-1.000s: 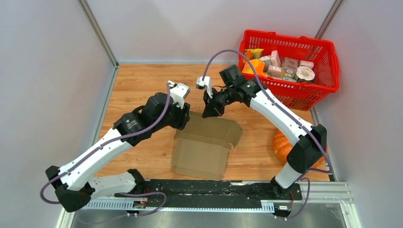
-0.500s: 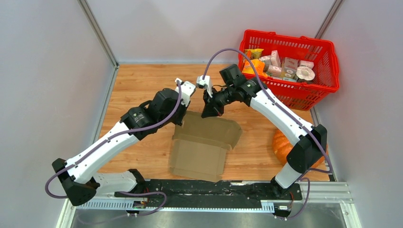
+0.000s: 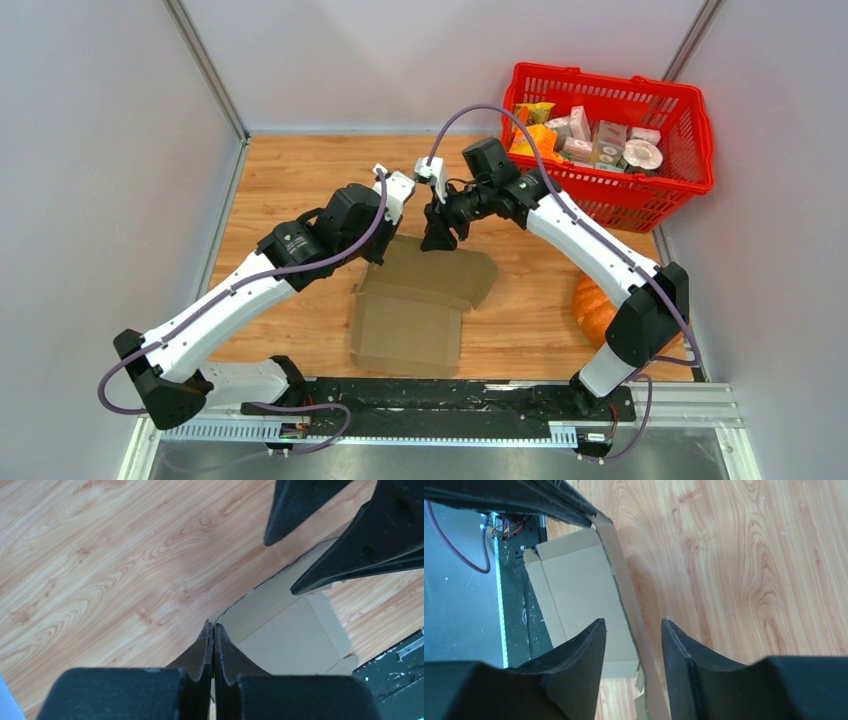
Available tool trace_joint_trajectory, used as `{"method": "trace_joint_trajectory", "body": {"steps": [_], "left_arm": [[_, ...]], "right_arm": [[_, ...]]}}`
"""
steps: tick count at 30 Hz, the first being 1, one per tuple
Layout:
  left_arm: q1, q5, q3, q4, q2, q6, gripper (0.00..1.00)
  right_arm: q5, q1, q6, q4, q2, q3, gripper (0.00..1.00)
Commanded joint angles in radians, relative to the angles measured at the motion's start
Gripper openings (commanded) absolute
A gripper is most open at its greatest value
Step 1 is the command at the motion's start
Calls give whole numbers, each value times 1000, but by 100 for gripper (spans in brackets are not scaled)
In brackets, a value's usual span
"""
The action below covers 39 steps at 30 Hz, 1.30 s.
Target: Fold the paper box
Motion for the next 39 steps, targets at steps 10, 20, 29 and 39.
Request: {"method": "trace_joint_trajectory", "body": {"steps": [10, 20, 29, 39], "left_arm": [[5, 31, 27, 8, -34, -1, 3], [5, 54, 0, 52, -69, -67, 26], [9, 106, -52, 111, -88, -139, 39], [14, 106, -16, 142, -173, -173, 41]], "right_arm": [[99, 7, 62, 235, -36, -97, 46], [76, 23, 130, 342, -90, -172, 5], [27, 23, 150, 324, -113, -163, 0], [-13, 24, 173, 287, -122, -146, 0]]}}
